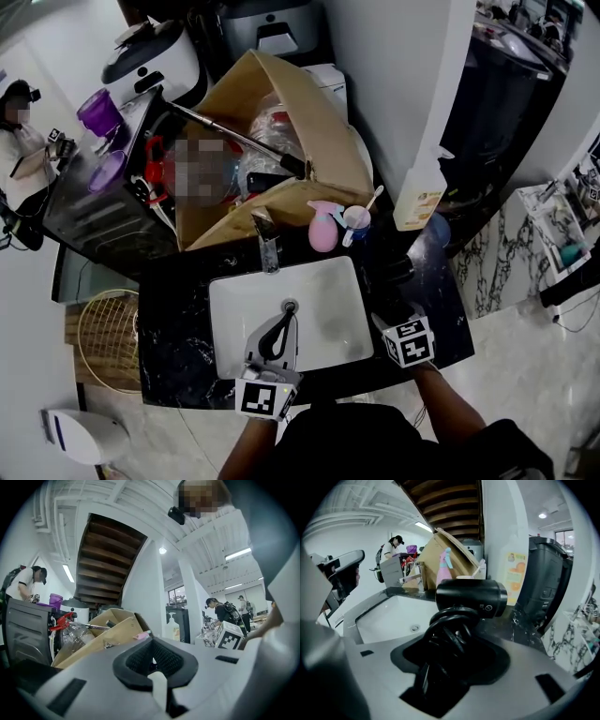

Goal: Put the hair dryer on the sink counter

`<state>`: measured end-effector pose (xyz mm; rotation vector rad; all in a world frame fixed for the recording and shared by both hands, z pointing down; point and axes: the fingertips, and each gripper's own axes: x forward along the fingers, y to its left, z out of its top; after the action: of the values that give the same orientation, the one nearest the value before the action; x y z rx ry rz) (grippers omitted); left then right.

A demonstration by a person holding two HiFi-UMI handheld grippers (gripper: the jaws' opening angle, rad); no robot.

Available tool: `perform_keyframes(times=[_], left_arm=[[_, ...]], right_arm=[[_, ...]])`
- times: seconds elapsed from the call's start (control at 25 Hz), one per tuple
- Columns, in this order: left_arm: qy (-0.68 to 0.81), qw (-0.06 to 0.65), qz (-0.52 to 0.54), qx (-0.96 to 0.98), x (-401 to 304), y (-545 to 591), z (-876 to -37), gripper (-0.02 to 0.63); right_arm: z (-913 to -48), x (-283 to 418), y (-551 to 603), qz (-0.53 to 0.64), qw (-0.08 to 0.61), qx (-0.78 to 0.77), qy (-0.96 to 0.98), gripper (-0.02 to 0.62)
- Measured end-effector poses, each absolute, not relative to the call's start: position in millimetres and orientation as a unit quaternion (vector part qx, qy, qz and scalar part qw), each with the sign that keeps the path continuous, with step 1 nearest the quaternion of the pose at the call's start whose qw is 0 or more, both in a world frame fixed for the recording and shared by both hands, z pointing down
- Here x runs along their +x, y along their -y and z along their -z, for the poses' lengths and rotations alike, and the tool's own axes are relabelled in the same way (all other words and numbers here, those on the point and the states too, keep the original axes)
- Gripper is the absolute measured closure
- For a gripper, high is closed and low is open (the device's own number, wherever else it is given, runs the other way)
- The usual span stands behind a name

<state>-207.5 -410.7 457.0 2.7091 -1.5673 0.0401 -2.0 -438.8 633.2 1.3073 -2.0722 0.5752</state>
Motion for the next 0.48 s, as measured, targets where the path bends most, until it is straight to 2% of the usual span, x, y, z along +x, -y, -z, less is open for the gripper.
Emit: perform_keyframes(times=[0.48], left_arm=[[0.511, 0.013, -0.011, 0.86, -223.2, 417.8, -463.8, 0.607]], right_arm=[[-672.5, 0.4, 440.2, -0.271, 0.357, 0.495, 0.745, 0.347]])
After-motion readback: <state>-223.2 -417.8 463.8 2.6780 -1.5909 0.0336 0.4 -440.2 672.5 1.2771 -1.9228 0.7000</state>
